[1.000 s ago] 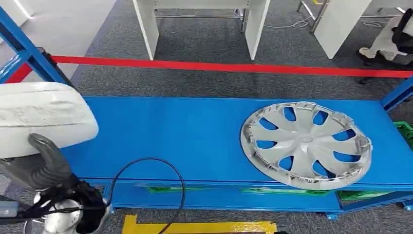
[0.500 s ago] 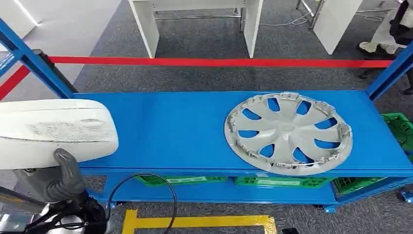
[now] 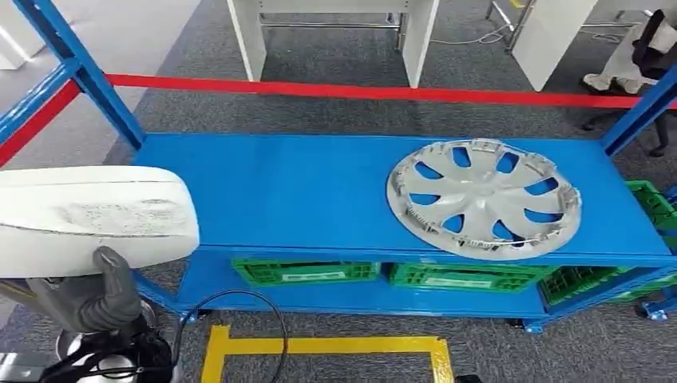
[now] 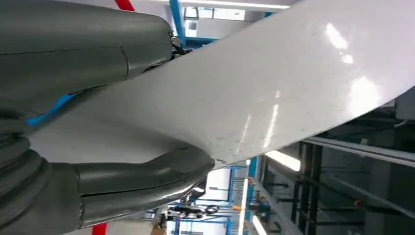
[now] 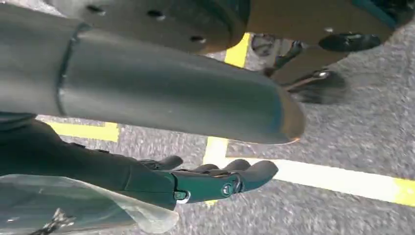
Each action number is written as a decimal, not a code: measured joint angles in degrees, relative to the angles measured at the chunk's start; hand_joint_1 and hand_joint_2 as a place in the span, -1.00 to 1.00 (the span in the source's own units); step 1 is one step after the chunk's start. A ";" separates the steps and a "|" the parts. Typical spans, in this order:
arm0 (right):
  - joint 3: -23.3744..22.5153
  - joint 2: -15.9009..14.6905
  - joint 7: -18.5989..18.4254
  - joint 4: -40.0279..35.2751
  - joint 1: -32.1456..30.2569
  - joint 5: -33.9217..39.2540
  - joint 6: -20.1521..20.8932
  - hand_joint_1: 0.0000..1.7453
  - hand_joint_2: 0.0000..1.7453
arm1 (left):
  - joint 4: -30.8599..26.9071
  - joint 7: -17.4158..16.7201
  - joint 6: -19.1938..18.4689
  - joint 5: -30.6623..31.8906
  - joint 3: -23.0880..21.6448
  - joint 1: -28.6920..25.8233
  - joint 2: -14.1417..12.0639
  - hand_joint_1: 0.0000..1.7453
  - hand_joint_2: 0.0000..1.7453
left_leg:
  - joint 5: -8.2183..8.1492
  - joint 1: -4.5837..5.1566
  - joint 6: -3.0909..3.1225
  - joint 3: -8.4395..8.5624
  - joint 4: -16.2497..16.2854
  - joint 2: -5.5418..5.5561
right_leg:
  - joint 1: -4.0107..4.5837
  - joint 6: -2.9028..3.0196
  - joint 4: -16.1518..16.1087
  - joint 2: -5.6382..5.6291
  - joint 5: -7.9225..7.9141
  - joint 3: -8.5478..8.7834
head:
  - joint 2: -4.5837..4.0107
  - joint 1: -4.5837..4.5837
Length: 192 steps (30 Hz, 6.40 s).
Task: Take the parts from the cabinet and place them on the table.
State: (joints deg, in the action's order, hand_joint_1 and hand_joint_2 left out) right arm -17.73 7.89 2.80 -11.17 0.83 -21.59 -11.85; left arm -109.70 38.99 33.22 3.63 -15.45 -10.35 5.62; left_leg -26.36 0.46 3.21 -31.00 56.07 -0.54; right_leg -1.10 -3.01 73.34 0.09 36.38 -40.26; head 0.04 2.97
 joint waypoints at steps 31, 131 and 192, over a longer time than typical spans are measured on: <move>-0.07 0.00 5.60 -0.07 -0.13 -2.38 -0.85 -1.00 -1.00 | -0.20 0.02 1.11 1.11 0.00 -1.14 -0.72 1.00 1.00 | -0.77 -0.44 -0.46 -0.20 0.65 0.14 | 0.03 0.33 1.68 0.06 0.90 0.91 | 0.00 -0.28; -3.37 0.15 13.99 -0.02 -0.20 -5.81 0.37 -1.00 -1.00 | -1.94 0.02 -0.28 0.57 1.07 -2.52 -1.42 1.00 1.00 | -0.32 0.03 -1.75 -0.98 1.19 5.68 | 0.56 1.84 -16.55 -3.69 -6.89 10.44 | 0.00 -0.15; -0.85 0.52 12.81 0.07 -0.73 -10.69 0.24 -1.00 -1.00 | -1.88 0.04 -0.09 0.63 1.29 -2.61 -1.29 1.00 1.00 | -0.30 -0.38 -2.39 -2.30 2.31 7.29 | -0.18 1.20 -15.11 -4.23 -6.45 9.27 | 0.00 0.18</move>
State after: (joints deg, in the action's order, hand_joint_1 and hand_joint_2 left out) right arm -18.58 8.41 15.61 -11.10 0.11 -32.28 -11.61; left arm -111.58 39.04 33.13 4.26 -14.16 -12.96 4.33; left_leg -26.66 0.08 0.82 -33.31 58.39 6.76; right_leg -1.28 -1.81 58.23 -4.14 29.93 -30.98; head 0.04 3.15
